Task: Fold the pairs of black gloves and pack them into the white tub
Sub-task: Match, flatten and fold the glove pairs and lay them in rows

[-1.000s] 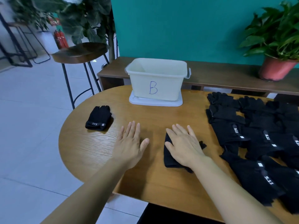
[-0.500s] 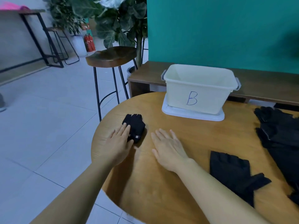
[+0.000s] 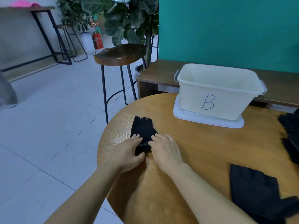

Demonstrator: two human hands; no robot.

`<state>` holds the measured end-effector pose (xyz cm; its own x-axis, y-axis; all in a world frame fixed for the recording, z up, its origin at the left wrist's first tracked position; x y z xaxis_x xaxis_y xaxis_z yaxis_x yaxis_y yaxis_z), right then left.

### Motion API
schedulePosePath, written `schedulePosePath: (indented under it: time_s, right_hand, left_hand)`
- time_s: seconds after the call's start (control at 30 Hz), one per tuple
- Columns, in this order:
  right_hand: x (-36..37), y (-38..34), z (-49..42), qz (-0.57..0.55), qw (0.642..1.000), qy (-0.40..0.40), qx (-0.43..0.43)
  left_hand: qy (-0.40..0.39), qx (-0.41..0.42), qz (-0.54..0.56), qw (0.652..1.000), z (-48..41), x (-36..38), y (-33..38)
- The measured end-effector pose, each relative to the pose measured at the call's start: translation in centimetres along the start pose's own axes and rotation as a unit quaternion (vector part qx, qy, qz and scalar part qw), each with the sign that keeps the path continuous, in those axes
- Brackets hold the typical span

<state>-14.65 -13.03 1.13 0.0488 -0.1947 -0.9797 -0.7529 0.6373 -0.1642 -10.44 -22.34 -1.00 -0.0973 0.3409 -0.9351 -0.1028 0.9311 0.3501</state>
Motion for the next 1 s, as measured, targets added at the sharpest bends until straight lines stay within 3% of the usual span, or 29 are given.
schedulePosePath:
  time_s: [0.2, 0.3, 0.4, 0.53, 0.67, 0.8, 1.0]
  right_hand:
    - [-3.1, 2.9, 4.4, -0.166, 0.981, 0.035, 0.093]
    - [-5.6, 5.7, 6.5, -0.342, 0.922, 0.045, 0.173]
    - [-8.8, 6.6, 8.2, -0.496, 0.851, 0.020, 0.174]
    - [-12.6, 8.3, 10.9, -0.423, 0.888, 0.012, 0.177]
    - [-16.0, 9.2, 13.6, -0.479, 0.864, 0.006, 0.157]
    - [-15.6, 9.6, 16.4, -0.414, 0.891, -0.087, 0.166]
    - [-19.3, 12.3, 18.3, -0.438, 0.879, -0.022, 0.188]
  left_hand:
    - [0.078, 0.007, -0.030, 0.996, 2.3, -1.8, 4.3]
    - [0.078, 0.009, 0.104, 0.991, 2.9, -4.0, 6.8]
    - [0.085, 0.036, 0.239, 0.967, 3.3, -7.2, 10.5]
    - [0.055, 0.067, 0.318, 0.944, 4.0, -10.8, 15.8]
    - [0.038, 0.098, 0.361, 0.927, 3.8, -12.1, 18.6]
    - [-0.001, 0.077, 0.307, 0.949, 3.9, -10.9, 19.7]
    - [0.005, 0.076, 0.405, 0.911, 3.8, -11.1, 23.1]
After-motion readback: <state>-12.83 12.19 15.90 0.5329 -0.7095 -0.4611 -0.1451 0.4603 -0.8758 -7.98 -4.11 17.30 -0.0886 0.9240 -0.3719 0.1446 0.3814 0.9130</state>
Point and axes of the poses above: each hand's wrist, its own z-axis away from the middle knuckle, its own x-axis out of the palm, y = z × x, the point moved 10 cm from there along -z, towards the middle knuckle, and after that the axes turned 5 degrees about x, right-handed, at the moved point
